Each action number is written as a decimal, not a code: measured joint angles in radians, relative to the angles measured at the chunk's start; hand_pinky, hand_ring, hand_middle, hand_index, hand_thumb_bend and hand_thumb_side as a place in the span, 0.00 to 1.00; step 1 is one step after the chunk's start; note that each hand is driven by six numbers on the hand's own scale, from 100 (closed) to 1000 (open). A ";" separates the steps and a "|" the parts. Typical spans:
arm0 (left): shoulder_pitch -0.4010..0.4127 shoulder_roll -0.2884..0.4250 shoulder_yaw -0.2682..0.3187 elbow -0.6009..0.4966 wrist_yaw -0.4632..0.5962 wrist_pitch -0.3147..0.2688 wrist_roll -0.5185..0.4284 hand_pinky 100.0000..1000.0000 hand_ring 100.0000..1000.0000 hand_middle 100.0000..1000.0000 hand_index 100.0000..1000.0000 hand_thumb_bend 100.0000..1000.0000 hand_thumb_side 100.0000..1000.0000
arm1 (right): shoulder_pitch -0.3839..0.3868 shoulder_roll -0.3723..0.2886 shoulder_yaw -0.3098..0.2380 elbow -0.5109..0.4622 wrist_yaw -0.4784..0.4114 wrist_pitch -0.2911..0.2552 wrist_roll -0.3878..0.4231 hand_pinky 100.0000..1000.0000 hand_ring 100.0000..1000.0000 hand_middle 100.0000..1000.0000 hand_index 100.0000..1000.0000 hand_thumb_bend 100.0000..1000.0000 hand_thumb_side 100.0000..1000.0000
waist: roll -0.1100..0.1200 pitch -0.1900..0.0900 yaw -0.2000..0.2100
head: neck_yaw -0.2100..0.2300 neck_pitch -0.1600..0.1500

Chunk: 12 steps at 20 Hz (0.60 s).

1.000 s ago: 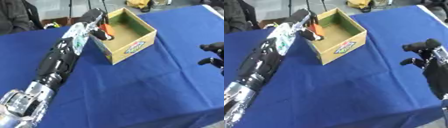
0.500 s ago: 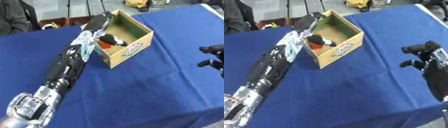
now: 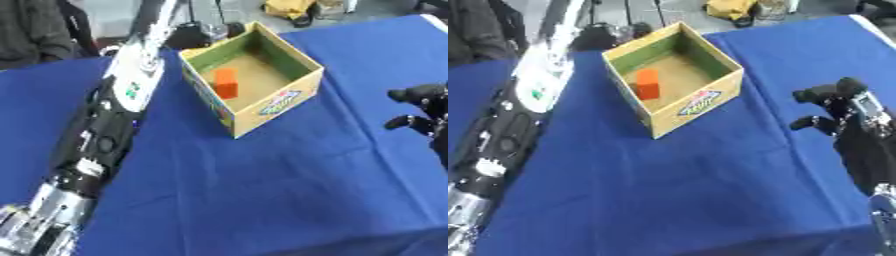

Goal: Pick up objects on the table and place them in the box.

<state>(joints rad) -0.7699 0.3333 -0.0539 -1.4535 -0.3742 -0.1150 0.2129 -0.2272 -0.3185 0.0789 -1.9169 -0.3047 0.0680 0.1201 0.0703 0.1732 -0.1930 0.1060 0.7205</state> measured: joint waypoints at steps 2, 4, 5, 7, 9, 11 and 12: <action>0.089 0.026 0.016 -0.097 0.118 0.024 0.023 0.51 0.67 0.67 0.73 0.84 0.68 | 0.004 0.000 -0.005 0.000 0.001 -0.002 -0.005 0.52 0.84 0.58 0.64 0.00 0.79 | -0.002 0.000 0.023 | -0.009 0.000; 0.181 0.037 0.030 -0.166 0.209 0.044 0.041 0.50 0.67 0.67 0.73 0.82 0.69 | 0.007 0.000 -0.009 0.000 0.004 -0.003 -0.010 0.52 0.84 0.58 0.64 0.00 0.80 | -0.003 0.002 0.041 | -0.015 0.001; 0.226 0.037 0.035 -0.189 0.248 0.051 0.049 0.49 0.66 0.66 0.72 0.80 0.69 | 0.007 0.000 -0.011 0.000 0.004 -0.003 -0.012 0.52 0.84 0.58 0.64 0.00 0.78 | -0.004 0.004 0.047 | -0.018 0.003; 0.303 0.028 0.042 -0.213 0.317 0.061 0.060 0.49 0.66 0.66 0.72 0.78 0.70 | 0.007 0.000 -0.012 0.001 0.005 -0.004 -0.015 0.52 0.84 0.58 0.64 0.00 0.80 | -0.005 0.008 0.055 | -0.022 0.007; 0.357 0.012 0.046 -0.221 0.367 0.061 0.063 0.48 0.66 0.65 0.72 0.76 0.70 | 0.007 0.000 -0.013 0.001 0.005 -0.005 -0.016 0.52 0.84 0.58 0.64 0.00 0.80 | -0.009 0.011 0.059 | -0.024 0.008; 0.393 -0.004 0.048 -0.223 0.399 0.056 0.066 0.48 0.65 0.65 0.72 0.74 0.70 | 0.007 0.000 -0.016 0.001 0.006 -0.006 -0.017 0.52 0.84 0.58 0.64 0.00 0.80 | -0.012 0.011 0.060 | -0.023 0.008; 0.405 -0.010 0.050 -0.223 0.411 0.052 0.068 0.48 0.65 0.65 0.72 0.73 0.71 | 0.008 0.000 -0.017 0.001 0.006 -0.006 -0.017 0.52 0.84 0.58 0.64 0.00 0.80 | -0.012 0.011 0.062 | -0.023 0.008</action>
<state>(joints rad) -0.3651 0.3232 -0.0037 -1.6768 0.0370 -0.0634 0.2811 -0.2197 -0.3184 0.0614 -1.9161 -0.2991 0.0620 0.1029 0.0579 0.1844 -0.1312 0.0832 0.7284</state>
